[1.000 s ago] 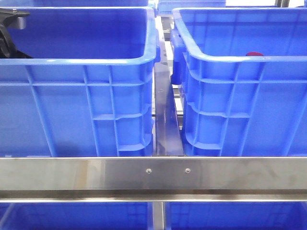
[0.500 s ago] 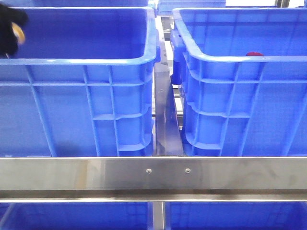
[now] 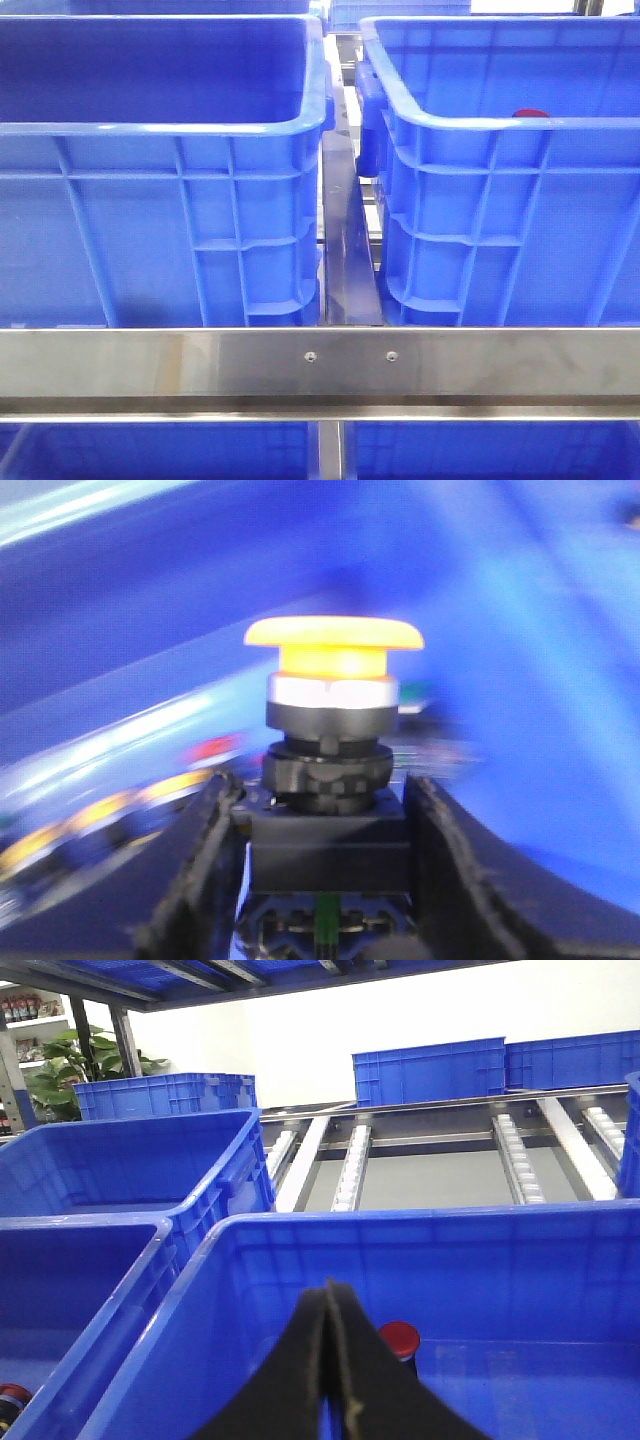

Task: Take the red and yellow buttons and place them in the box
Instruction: 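Grasp a yellow-capped button with the left gripper and lift it, then pass the yellow-capped button from the left gripper to the right gripper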

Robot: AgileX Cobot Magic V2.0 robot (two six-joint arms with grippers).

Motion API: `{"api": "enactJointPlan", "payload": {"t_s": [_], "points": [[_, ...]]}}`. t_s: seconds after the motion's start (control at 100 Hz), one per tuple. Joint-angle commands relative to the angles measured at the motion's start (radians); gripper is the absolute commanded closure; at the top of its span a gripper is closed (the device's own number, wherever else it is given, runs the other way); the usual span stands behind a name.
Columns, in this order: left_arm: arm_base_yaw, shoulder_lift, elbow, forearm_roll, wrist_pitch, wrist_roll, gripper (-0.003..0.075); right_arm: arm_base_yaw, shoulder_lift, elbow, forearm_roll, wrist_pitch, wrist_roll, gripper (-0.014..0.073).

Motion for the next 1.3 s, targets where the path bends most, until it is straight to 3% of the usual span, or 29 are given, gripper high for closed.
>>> {"api": "enactJointPlan", "payload": {"t_s": [0.0, 0.23, 0.39, 0.48, 0.68, 0.78, 0.89, 1.04, 1.29], "points": [[-0.105, -0.045, -0.03, -0.002, -0.055, 0.007, 0.0739, -0.002, -0.002, -0.025, 0.013, 0.008, -0.01, 0.0662], [-0.322, -0.047, -0.03, 0.012, -0.057, 0.011, 0.0739, -0.002, -0.002, -0.025, 0.013, 0.008, -0.01, 0.066], [-0.367, -0.047, -0.03, 0.02, -0.06, 0.011, 0.0739, -0.002, -0.002, -0.025, 0.013, 0.04, -0.01, 0.0625], [-0.367, -0.047, -0.03, 0.02, -0.06, 0.011, 0.0739, -0.002, -0.002, -0.025, 0.013, 0.085, -0.01, 0.0518], [-0.367, -0.047, -0.03, 0.02, -0.06, 0.011, 0.0739, -0.002, -0.002, -0.025, 0.046, 0.164, -0.01, 0.0129], [-0.367, -0.047, -0.03, 0.02, -0.06, 0.011, 0.0739, -0.002, -0.002, -0.025, 0.102, 0.207, -0.01, 0.0029], [-0.367, -0.047, -0.03, 0.02, -0.06, 0.011, 0.0739, -0.002, 0.007, -0.025, 0.216, 0.285, 0.011, 0.0024], [-0.367, -0.047, -0.03, 0.02, -0.06, 0.011, 0.0739, -0.002, 0.065, -0.037, 0.357, 0.494, 0.088, 0.0024], [-0.367, -0.047, -0.03, 0.02, -0.06, 0.011, 0.0739, -0.002, 0.28, -0.115, 0.359, 0.833, 0.297, 0.0024]]}}
